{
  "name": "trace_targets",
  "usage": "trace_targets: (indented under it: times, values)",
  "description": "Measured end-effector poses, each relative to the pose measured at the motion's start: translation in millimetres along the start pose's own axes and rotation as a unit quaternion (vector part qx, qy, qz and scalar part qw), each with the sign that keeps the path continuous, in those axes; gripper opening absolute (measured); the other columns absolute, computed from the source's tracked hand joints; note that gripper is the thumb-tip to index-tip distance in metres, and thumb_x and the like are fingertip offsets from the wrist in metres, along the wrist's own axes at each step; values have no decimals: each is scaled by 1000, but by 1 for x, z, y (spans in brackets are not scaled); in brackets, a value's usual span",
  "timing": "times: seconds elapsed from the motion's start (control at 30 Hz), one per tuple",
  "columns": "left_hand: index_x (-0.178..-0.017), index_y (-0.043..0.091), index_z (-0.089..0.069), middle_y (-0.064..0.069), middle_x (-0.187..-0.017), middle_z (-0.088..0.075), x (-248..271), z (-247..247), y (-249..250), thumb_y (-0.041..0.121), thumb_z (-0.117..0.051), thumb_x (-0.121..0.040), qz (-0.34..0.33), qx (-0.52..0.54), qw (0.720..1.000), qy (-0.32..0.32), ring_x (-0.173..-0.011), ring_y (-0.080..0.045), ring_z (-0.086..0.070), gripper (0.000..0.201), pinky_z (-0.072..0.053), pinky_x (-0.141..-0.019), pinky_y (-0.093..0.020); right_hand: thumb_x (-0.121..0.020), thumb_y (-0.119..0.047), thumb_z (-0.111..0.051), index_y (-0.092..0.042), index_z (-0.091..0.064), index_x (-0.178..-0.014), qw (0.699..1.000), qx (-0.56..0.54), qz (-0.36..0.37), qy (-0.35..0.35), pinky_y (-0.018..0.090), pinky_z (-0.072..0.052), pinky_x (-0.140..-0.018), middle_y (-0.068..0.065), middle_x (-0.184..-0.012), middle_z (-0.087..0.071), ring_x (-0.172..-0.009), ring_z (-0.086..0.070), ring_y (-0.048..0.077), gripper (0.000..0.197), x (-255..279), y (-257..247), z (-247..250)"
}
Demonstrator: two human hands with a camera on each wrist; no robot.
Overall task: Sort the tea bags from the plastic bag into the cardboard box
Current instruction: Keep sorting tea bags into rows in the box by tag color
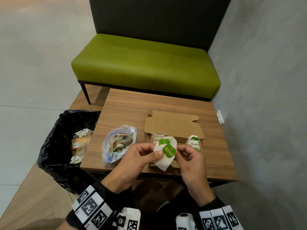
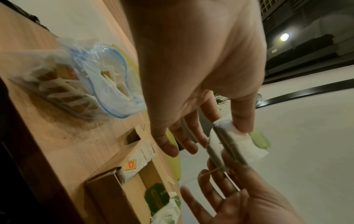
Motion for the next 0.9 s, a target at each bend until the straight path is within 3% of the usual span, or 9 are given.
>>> trace_targets:
  times: [0.17, 0.3, 0.37, 0.43, 0.5, 0.6, 0.7, 0.8, 0.9]
  values:
    - [-90, 0, -76, -18, -93, -75, -4, 3, -2, 17, -72, -78, 11, 0, 999, 38, -83, -21, -67, 21, -54, -78, -28, -79, -16, -75, -16, -76, -85, 999, -2, -7, -34, 23, -56, -69, 5, -85, -77, -79, -73, 16, 6, 7, -2, -9]
    - [-91, -3, -75, -22, -97, -74, -3, 9, -1, 16, -72, -78, 17, 21, 998, 56, -86, -26, -68, 23, -53, -86, -38, -84, -10, -73, -21, -75, -104, 990, 8, -33, -136, 32, -55, -90, 2, -106, -76, -103, -69, 19, 23, 15, -1, -16]
    - [-89, -1, -76, -21, -96, -74, -3, 10, 2, 15, -72, -78, 14, 31, 998, 58, -85, -24, -69, 20, -54, -84, -36, -79, -18, -72, -25, -71, -115, 972, 84, -57, -211, 29, -50, -97, -7, -117, -71, -111, -64, 11, 36, 19, 5, -23]
    - [-86, 1, -77, -20, -93, -74, -2, 10, 5, 15, -72, -78, 10, 38, 998, 57, -82, -23, -69, 17, -54, -82, -34, -79, -23, -76, -28, -70, -116, 953, 174, -58, -240, 17, -46, -91, -15, -118, -65, -106, -60, 0, 38, 20, 12, -27]
    - [-85, 2, -77, -20, -91, -74, -2, 9, 7, 16, -72, -77, 5, 39, 998, 58, -81, -23, -69, 18, -54, -82, -35, -83, -19, -77, -28, -75, -107, 949, 214, -34, -231, 11, -45, -82, -18, -110, -64, -98, -60, -1, 26, 18, 15, -27]
    - [-85, 2, -77, -21, -91, -74, -1, 8, 11, 17, -73, -75, -3, 42, 997, 64, -80, -23, -68, 18, -52, -82, -37, -87, -17, -73, -25, -78, -94, 944, 242, -19, -224, 19, -51, -83, -16, -98, -68, -94, -63, 3, 12, 17, 22, -26]
    - [-83, 4, -78, -20, -91, -74, 0, 9, 11, 17, -73, -75, -4, 43, 997, 67, -81, -23, -68, 16, -53, -81, -36, -90, -17, -70, -27, -78, -97, 932, 274, -28, -236, 15, -49, -86, -10, -99, -71, -95, -64, -1, 14, 17, 26, -23]
    - [-83, 4, -78, -19, -91, -74, 3, 10, 10, 17, -73, -75, 2, 39, 997, 64, -82, -23, -68, 16, -53, -82, -35, -91, -18, -70, -31, -76, -99, 936, 259, -81, -225, 22, -55, -74, -8, -81, -74, -64, -65, 5, 16, 17, 32, -16]
    - [-84, 4, -78, -19, -92, -75, 5, 8, 7, 16, -72, -76, 14, 37, 998, 52, -82, -21, -69, 16, -54, -80, -33, -95, -19, -65, -38, -73, -88, 934, 252, -108, -229, 30, -50, -65, -5, -63, -67, -54, -58, 9, 22, 14, 37, -10]
Point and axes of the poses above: each hand's wrist, its own x-axis away from the middle knuckle, its own z-axis out of the back of the hand, y = z × x, the point moved 7 cm from there along -x, towards the middle knuckle
